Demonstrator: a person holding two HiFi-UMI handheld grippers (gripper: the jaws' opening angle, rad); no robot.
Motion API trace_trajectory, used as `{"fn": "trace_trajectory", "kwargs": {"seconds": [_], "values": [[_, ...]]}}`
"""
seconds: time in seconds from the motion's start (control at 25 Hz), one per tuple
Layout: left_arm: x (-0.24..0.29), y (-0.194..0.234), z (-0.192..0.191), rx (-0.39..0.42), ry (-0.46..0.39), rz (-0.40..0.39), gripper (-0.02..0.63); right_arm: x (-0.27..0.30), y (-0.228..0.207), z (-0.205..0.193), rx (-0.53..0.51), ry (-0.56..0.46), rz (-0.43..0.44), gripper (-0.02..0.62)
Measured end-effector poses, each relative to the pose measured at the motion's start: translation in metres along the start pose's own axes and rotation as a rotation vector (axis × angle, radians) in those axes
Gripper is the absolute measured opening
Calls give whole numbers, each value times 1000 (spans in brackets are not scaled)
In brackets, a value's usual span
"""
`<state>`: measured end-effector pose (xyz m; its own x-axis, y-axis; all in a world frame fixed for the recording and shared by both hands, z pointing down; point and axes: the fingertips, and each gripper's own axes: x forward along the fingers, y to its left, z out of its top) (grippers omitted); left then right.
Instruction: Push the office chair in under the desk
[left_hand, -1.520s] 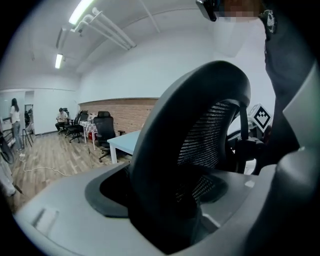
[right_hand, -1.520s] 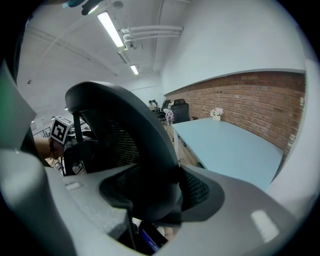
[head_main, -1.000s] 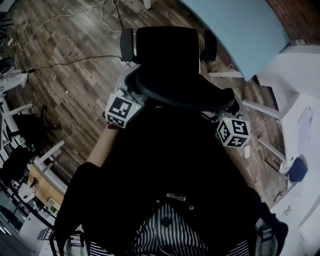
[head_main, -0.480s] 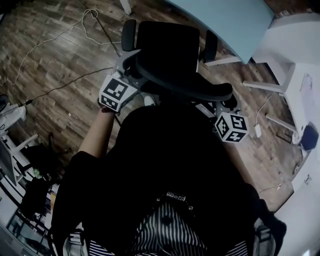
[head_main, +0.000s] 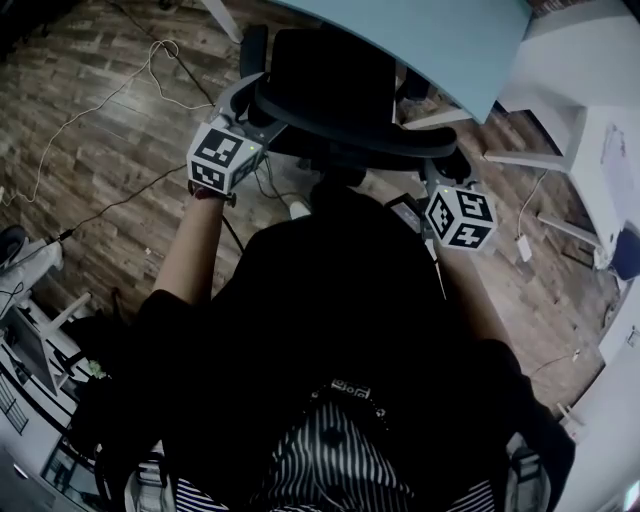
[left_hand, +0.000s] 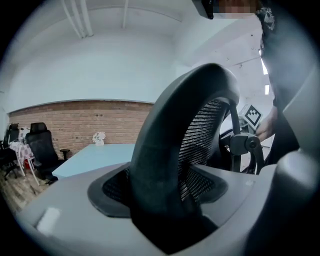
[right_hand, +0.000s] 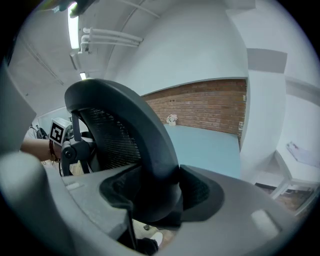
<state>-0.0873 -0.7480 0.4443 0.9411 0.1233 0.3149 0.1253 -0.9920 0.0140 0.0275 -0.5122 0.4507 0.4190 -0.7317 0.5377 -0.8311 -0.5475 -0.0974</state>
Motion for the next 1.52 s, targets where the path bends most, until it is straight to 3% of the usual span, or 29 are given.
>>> {"fn": "trace_trajectory", "kwargs": {"seconds": [0.4, 0.96, 1.16, 1.52], "values": [[70, 92, 28, -22, 24, -2, 344, 75, -14, 50, 23, 6, 12, 224], [137, 208, 51, 24, -51, -131, 344, 168, -6, 109, 149, -47, -193, 224], [163, 245, 59, 27, -44, -176, 345, 198, -5, 127, 175, -58, -219, 224], [175, 257, 66, 57, -53, -224, 344, 207, -4, 135, 180, -89, -286, 224]]}}
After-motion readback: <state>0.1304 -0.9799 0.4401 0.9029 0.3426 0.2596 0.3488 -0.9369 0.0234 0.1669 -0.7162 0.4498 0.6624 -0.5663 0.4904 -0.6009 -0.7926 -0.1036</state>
